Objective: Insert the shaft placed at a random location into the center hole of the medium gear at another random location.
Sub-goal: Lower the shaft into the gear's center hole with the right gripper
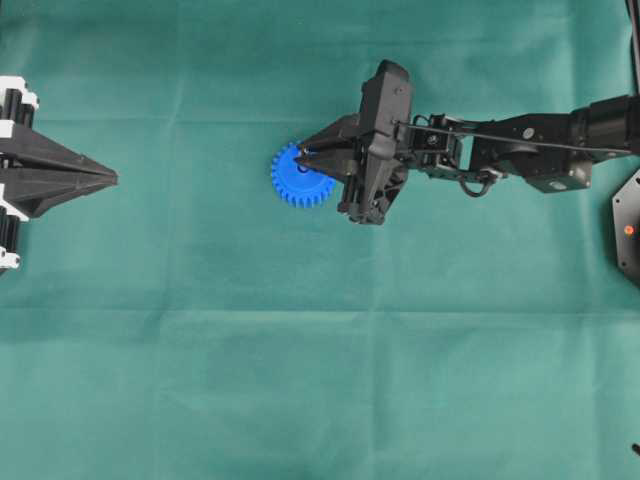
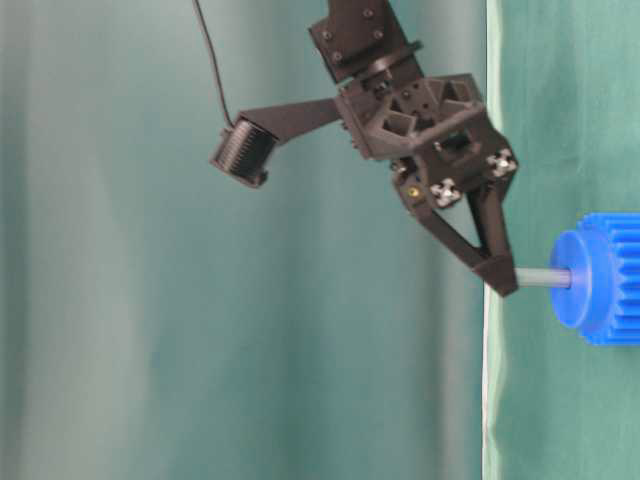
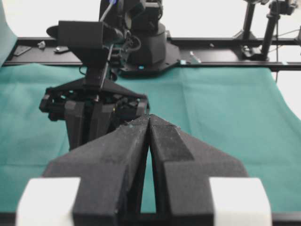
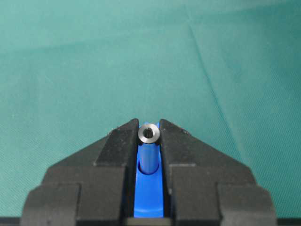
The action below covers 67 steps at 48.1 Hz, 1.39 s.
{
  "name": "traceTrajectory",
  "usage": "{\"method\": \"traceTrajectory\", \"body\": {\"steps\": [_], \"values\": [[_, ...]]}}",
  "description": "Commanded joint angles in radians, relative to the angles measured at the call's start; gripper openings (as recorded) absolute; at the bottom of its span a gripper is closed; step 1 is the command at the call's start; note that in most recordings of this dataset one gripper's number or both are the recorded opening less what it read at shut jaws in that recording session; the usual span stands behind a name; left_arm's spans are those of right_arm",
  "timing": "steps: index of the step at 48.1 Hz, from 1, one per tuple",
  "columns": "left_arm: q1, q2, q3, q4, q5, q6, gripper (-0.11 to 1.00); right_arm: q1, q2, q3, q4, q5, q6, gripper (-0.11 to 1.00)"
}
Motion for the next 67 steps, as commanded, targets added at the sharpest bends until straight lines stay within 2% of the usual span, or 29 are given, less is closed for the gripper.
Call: {"method": "traceTrajectory", "body": {"steps": [1,67], "values": [[-0.003,0.005,-0.025,0.003,-0.005,-0.002,0.00,0.002,-0.003,-0.028,0.000,-0.006,-0.008,0.13],[-0.003,0.009,-0.023,0.003,-0.003,0.000,0.00,0.002,0.046,-0.028,0.002,-0.005,-0.008,0.13]]}}
